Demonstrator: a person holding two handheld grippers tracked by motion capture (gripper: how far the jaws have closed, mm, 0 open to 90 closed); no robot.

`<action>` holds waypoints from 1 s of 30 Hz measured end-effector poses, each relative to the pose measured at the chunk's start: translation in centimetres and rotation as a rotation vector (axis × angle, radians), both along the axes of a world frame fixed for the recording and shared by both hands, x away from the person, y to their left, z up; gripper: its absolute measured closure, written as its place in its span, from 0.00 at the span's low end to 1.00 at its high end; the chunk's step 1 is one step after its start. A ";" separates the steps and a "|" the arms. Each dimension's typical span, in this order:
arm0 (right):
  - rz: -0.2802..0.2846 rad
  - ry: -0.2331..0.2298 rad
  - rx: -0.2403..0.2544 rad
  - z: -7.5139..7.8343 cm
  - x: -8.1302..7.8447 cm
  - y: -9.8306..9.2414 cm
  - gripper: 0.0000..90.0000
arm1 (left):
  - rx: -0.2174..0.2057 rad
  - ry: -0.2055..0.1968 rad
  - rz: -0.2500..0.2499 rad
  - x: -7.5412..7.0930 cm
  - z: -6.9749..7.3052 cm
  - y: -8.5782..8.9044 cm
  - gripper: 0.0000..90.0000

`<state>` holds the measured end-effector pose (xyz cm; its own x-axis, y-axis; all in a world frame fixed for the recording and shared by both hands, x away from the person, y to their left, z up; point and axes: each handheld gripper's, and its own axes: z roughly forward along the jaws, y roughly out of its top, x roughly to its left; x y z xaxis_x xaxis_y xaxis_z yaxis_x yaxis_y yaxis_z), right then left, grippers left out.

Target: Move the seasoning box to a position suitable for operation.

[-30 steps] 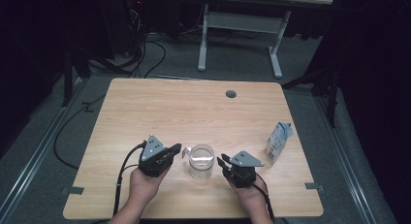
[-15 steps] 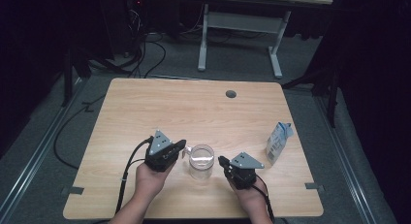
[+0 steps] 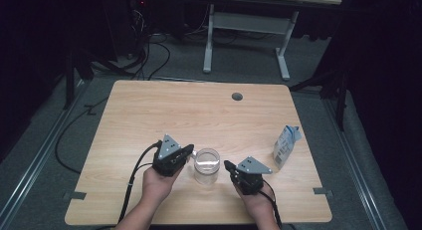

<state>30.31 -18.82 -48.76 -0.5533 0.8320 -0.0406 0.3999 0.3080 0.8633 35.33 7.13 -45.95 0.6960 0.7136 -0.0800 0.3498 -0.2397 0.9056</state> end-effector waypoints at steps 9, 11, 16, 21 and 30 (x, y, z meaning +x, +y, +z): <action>0.006 -0.005 0.004 0.1 -0.1 0.1 1.00 | -0.004 -0.007 -0.002 -0.1 -0.1 0.1 1.00; 0.005 -0.006 0.002 0.1 -0.1 0.1 1.00 | -0.010 -0.003 -0.001 0.0 -0.1 0.1 1.00; 0.007 -0.007 0.004 0.2 -0.1 0.1 1.00 | -0.014 -0.007 0.000 -0.1 -0.2 0.1 1.00; 0.011 -0.009 0.004 0.1 -0.1 0.1 1.00 | -0.017 -0.004 -0.003 0.0 -0.2 0.2 1.00; 0.014 -0.009 0.004 0.2 -0.1 0.1 1.00 | -0.022 -0.004 -0.003 0.0 -0.3 0.2 1.00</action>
